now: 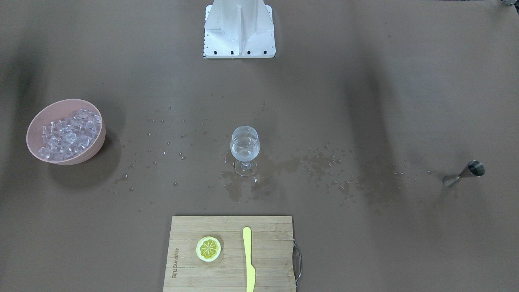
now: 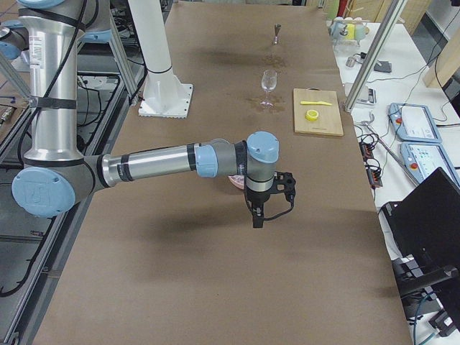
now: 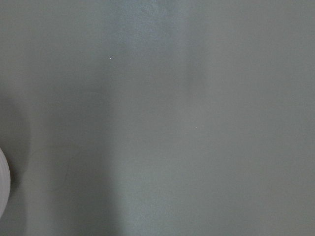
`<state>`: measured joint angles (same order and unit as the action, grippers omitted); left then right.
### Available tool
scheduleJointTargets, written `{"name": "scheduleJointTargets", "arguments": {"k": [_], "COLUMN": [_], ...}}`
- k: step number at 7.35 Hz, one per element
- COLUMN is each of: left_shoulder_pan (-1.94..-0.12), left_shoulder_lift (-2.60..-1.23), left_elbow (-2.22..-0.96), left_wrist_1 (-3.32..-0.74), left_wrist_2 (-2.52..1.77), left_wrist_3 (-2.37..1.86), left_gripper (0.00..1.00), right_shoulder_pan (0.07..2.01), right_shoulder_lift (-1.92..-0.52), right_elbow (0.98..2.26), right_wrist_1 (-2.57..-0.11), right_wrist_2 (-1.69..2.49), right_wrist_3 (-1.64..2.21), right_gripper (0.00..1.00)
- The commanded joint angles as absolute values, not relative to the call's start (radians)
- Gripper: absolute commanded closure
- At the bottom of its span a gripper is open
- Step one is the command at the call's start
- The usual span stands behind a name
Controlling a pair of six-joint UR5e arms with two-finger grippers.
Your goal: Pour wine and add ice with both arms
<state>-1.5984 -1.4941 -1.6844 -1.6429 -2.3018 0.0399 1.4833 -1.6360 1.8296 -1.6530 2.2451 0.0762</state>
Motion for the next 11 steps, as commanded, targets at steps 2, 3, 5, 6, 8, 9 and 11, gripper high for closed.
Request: {"name": "scheduleJointTargets", "arguments": {"k": [2, 3, 5, 6, 8, 9, 11], "left_shoulder_pan": [-1.598, -1.598, -1.598, -1.597, -1.595, -1.595, -1.595], "left_shoulder_lift": [-1.494, -1.494, -1.494, -1.496, -1.499, -1.497, -1.529], "left_elbow": [-1.684, -1.681, -1.672, -1.672, -1.674, -1.664, -1.646], "left_wrist_1": [-1.643, -1.641, -1.646, -1.647, -1.646, -1.655, -1.737], "left_wrist_2": [-2.302, -2.303, -2.303, -2.301, -2.301, -2.302, -2.303], "left_wrist_3": [0.04, 0.04, 0.041, 0.041, 0.04, 0.041, 0.037], "left_gripper": [0.02, 0.02, 0.02, 0.02, 0.02, 0.02, 0.02], "right_shoulder_pan": [1.483, 1.482, 1.48, 1.48, 1.48, 1.48, 1.48], "right_shoulder_lift": [-1.632, -1.628, -1.623, -1.602, -1.579, -1.568, -1.568], "right_elbow": [1.835, 1.86, 1.876, 1.876, 1.861, 1.849, 1.847], "right_wrist_1": [-1.652, -1.652, -1.652, -1.652, -1.654, -1.655, -1.654], "right_wrist_2": [2.235, 2.237, 2.237, 2.238, 2.241, 2.24, 2.24], "right_wrist_3": [0.078, 0.077, 0.087, 0.089, 0.09, 0.094, 0.089], "right_gripper": [0.0, 0.0, 0.0, 0.0, 0.0, 0.0, 0.0]}}
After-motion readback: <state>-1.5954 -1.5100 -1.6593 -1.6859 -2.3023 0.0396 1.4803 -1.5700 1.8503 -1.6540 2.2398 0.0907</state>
